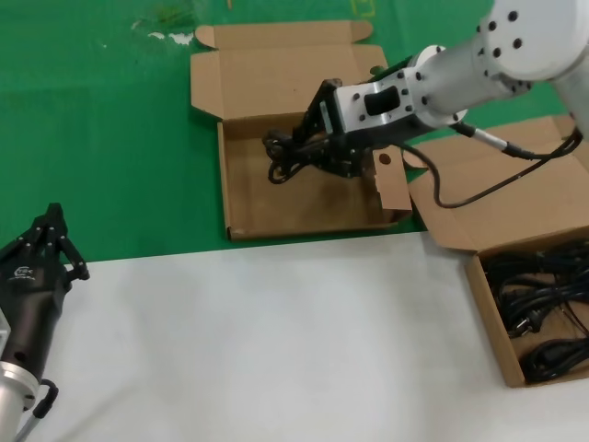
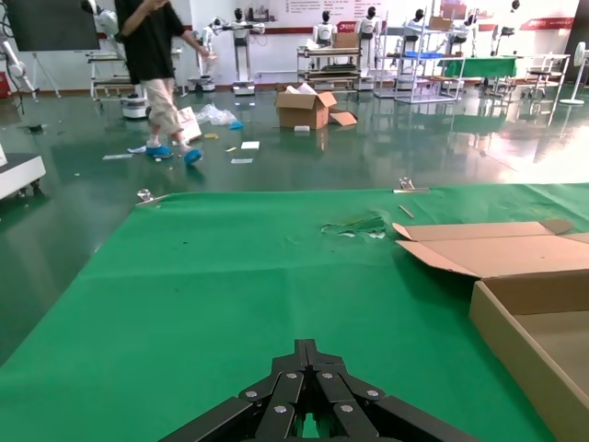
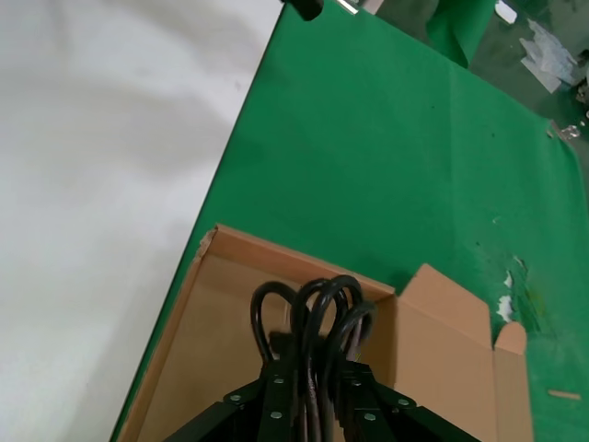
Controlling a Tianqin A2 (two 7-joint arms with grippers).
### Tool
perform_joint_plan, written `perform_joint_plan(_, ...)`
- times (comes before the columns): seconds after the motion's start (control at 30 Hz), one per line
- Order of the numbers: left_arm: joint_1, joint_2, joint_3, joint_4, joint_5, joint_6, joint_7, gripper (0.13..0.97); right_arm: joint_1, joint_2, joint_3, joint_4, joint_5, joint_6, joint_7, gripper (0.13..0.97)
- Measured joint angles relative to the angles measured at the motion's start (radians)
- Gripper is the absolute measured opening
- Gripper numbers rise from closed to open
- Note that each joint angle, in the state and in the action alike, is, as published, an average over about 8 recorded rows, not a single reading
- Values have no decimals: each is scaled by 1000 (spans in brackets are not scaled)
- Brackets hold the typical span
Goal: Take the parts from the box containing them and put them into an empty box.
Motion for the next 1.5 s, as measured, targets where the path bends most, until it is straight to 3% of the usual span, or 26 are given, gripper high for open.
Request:
perform_joint_plan(0.4,0,0,0,0,0,0,0,140,-16,-21,9,-57,3,39,-26,285)
perform_joint_plan(0.57,0,0,0,0,0,0,0,140,-50,24,37,31,20,26,36,361)
perform_joint_plan(0.7,0,0,0,0,0,0,0,140,-106,80,78,152,46,23,124,361)
perform_joint_plan(1.07,0,0,0,0,0,0,0,140,-356,232,210,460,134,92,344,600)
perform_joint_plan(1.27,0,0,0,0,0,0,0,148,-392,245,227,488,144,111,362,751)
perform_joint_plan(1.5,0,0,0,0,0,0,0,182,-436,231,249,495,169,163,349,853)
